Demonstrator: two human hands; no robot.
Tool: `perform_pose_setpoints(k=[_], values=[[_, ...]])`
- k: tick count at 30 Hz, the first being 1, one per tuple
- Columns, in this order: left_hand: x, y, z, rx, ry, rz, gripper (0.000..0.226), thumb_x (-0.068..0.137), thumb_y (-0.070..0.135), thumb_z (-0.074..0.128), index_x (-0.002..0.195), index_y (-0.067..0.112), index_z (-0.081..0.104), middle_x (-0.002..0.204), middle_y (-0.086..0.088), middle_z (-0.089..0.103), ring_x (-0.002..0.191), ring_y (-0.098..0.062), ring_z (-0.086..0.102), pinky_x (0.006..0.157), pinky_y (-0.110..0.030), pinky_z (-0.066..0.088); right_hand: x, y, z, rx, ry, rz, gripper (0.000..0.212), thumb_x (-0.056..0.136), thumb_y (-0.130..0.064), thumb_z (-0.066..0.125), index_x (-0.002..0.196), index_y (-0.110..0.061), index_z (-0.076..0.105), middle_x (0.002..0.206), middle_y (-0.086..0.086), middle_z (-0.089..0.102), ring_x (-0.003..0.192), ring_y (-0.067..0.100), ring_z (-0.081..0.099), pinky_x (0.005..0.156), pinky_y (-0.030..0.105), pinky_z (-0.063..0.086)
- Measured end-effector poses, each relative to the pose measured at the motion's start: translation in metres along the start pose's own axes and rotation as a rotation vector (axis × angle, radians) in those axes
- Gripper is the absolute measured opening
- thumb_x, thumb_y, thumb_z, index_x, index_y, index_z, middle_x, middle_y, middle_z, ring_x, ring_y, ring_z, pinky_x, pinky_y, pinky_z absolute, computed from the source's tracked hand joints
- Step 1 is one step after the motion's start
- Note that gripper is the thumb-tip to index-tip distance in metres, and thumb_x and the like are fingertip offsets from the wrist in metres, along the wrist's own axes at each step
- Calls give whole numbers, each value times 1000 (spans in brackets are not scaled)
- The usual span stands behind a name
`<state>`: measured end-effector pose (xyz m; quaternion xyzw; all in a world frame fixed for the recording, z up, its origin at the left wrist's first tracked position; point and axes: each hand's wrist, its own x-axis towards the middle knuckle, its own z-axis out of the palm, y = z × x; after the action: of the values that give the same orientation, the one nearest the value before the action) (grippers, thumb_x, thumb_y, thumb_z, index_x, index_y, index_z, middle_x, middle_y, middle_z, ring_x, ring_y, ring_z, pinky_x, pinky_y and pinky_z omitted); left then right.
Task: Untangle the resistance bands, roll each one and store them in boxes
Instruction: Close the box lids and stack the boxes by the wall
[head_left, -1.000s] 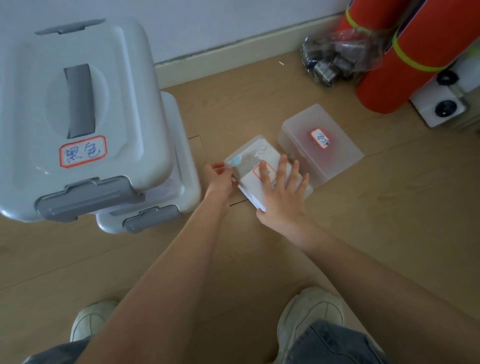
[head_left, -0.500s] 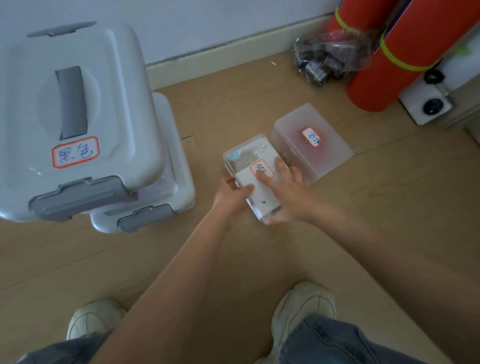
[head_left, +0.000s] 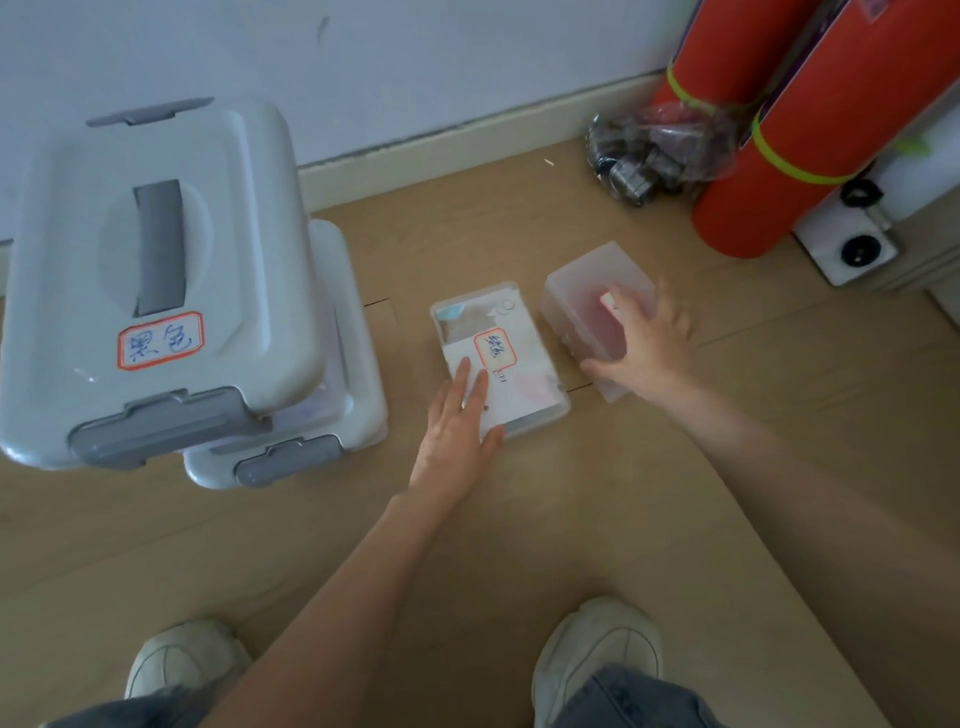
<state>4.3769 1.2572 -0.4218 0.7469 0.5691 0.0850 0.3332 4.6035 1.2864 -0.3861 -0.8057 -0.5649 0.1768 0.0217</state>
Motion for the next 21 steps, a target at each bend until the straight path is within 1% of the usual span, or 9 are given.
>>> perform_pose_setpoints(k=[2, 5, 7, 9, 12, 14, 17, 19, 21], values=[[1, -5, 4, 80, -65, 39, 71, 95, 32, 48, 149, 16, 5, 157, 2, -8, 145, -21, 2, 114, -29, 11, -1, 8, 4, -100, -107, 83, 100, 70, -41, 77, 145, -42, 11, 153, 22, -4, 136, 49, 8, 111, 54, 10], [4, -11, 3, 213, -132, 35, 83, 92, 38, 51, 148, 15, -6, 156, 3, -17, 145, -19, -6, 112, -34, 22, -6, 4, 10, -159, -61, 83, 105, 65, -47, 77, 144, -45, 9, 149, 24, 7, 131, 44, 23, 109, 50, 16], [0, -12, 5, 291, -118, 31, 82, 93, 38, 48, 148, 14, -8, 156, 2, -18, 145, -18, -6, 111, -31, 26, -9, -4, 3, -27, -54, 153, 100, 64, -48, 76, 143, -46, 13, 146, 22, 17, 128, 43, 27, 107, 49, 19], [-5, -11, 8, 379, -78, 19, 80, 95, 39, 44, 147, 11, -10, 156, -1, -18, 145, -17, -3, 112, -24, 20, -12, -9, -10, 93, -31, 176, 97, 64, -48, 74, 142, -46, 17, 145, 20, 22, 127, 44, 29, 105, 51, 20], [0, -3, 0, 441, -43, -1, 75, 97, 35, 41, 147, 8, -7, 157, -6, -14, 145, -20, -2, 114, -24, 15, -29, -29, -26, 131, 84, 34, 96, 61, -45, 72, 141, -46, 20, 150, 17, 15, 127, 44, 27, 105, 49, 18], [0, 4, -12, 428, -29, -52, 66, 98, 26, 41, 148, 9, 1, 158, -7, -7, 145, -21, 5, 113, -27, 22, -44, -58, -25, 164, 103, -26, 95, 63, -46, 70, 142, -45, 19, 151, 19, 12, 128, 42, 27, 106, 48, 17], [-24, 17, -29, 386, 26, 32, 53, 89, 5, 46, 140, 10, 33, 151, -8, 26, 126, -27, 44, 97, -34, 44, -55, -99, -11, 124, -5, -101, 89, 70, -61, 64, 143, -45, 15, 153, 18, 4, 134, 42, 17, 108, 50, 13], [-51, 21, -39, 309, 130, 180, 42, 75, -3, 49, 114, 4, 61, 125, -13, 57, 96, -30, 62, 74, -37, 55, -51, -104, -12, 250, -64, -118, 82, 72, -68, 58, 142, -47, 19, 155, 13, 3, 139, 39, 7, 110, 51, 10], [-69, 18, -48, 317, 264, 200, 41, 68, 3, 44, 101, 5, 67, 109, -12, 64, 86, -31, 63, 71, -37, 53, -44, -93, -15, 494, -71, -66, 79, 74, -66, 59, 142, -44, 23, 155, 9, 11, 143, 31, 8, 113, 49, 12]])
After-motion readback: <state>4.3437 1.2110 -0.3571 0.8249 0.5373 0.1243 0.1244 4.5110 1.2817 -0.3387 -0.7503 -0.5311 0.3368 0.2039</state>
